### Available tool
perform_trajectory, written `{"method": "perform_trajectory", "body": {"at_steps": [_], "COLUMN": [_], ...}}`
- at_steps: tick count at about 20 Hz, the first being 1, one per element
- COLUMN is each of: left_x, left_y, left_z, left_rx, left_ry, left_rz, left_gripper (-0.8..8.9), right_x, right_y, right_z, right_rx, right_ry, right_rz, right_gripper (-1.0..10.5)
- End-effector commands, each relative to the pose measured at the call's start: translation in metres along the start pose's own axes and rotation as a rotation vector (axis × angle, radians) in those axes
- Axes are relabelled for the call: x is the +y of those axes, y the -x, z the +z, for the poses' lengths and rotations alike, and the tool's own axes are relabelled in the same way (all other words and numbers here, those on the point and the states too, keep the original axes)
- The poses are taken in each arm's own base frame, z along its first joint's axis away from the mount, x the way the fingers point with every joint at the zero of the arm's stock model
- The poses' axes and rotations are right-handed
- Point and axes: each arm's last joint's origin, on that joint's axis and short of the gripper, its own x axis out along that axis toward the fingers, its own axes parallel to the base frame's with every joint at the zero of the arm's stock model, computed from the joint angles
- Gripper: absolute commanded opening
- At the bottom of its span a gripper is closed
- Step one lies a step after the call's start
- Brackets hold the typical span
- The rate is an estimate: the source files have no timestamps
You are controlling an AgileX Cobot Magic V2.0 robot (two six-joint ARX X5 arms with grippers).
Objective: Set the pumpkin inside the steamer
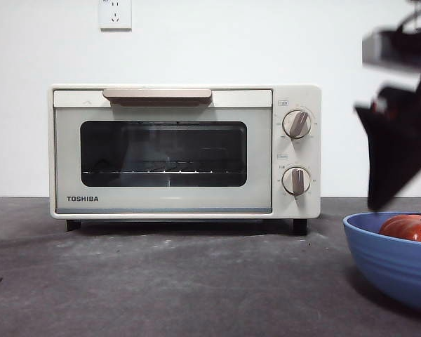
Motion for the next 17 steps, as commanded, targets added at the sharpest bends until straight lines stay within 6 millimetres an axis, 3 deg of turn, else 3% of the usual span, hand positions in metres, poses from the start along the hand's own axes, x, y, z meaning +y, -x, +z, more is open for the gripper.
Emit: {"method": "perform_trajectory", "body": {"at_steps": [1, 3, 4, 6, 8, 11, 12, 17], "left_x": [-0.004, -0.005, -0.009, -0.011, -0.011, -0.011, -0.011, -0.012], "left_y": [-0.015, -0.026, -0.056, -0.074, -0.105, -0.122, -0.162, -0.182], "left_z": [0.026, 0.04, 0.073, 0.089, 0.107, 0.114, 0.117, 0.108], "left_rx": [-0.078, -0.097, -0.136, -0.136, -0.121, -0.107, -0.056, -0.001], "left_ry": [-0.013, -0.016, -0.062, -0.078, -0.099, -0.123, -0.149, -0.173], "left_rz": [-0.073, -0.094, -0.1, -0.114, -0.089, -0.09, -0.099, -0.09], "left_gripper": [0.15, 0.14, 0.14, 0.14, 0.14, 0.14, 0.14, 0.14], "right_x": [0.006, 0.007, 0.008, 0.008, 0.007, 0.006, 0.006, 0.006], "right_y": [0.052, 0.069, 0.093, 0.099, 0.104, 0.105, 0.106, 0.106], "right_z": [0.023, 0.028, 0.03, 0.029, 0.026, 0.025, 0.024, 0.025], "right_rx": [-0.15, -0.197, -0.257, -0.272, -0.287, -0.286, -0.287, -0.288], "right_ry": [0.014, 0.017, 0.016, 0.017, 0.016, 0.016, 0.016, 0.016], "right_rz": [0.008, 0.02, 0.037, 0.041, 0.045, 0.044, 0.045, 0.044], "right_gripper": [5.1, 5.1, 5.0, 5.0, 5.0, 5.0, 5.0, 5.0]}}
